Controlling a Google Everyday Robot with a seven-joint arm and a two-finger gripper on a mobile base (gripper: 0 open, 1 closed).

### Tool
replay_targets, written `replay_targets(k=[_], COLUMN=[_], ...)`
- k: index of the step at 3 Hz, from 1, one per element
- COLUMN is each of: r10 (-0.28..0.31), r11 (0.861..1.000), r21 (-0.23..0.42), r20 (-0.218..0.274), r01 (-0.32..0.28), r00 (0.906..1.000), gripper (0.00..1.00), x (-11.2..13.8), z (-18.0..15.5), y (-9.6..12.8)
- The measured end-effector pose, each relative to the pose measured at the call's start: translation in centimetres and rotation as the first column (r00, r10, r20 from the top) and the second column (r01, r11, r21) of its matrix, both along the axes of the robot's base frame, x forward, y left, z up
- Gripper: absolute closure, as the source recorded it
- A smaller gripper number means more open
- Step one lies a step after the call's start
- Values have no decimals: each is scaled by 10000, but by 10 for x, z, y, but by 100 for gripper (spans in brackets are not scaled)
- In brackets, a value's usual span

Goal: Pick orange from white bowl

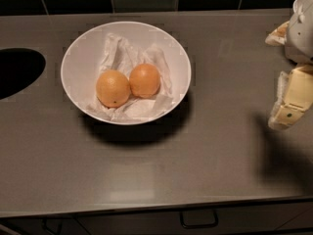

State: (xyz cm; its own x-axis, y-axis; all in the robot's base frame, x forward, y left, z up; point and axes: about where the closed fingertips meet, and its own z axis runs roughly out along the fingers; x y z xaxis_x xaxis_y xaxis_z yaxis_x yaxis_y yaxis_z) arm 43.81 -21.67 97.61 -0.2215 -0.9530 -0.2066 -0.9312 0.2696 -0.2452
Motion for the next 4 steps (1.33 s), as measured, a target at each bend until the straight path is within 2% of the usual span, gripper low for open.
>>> replay_targets(k=[1,2,3,4], r10=[4,907,2189,3787], r11=[10000,9958,9751,9242], r21=[0,59,294,289], r20=[1,143,275,586], r01=[-4,-908,-2197,-3808], r00=[10000,9958,9753,9237], gripper=[0,0,0,0], x=[0,18,33,33], z=[0,2,1,6], y=[0,32,73,118])
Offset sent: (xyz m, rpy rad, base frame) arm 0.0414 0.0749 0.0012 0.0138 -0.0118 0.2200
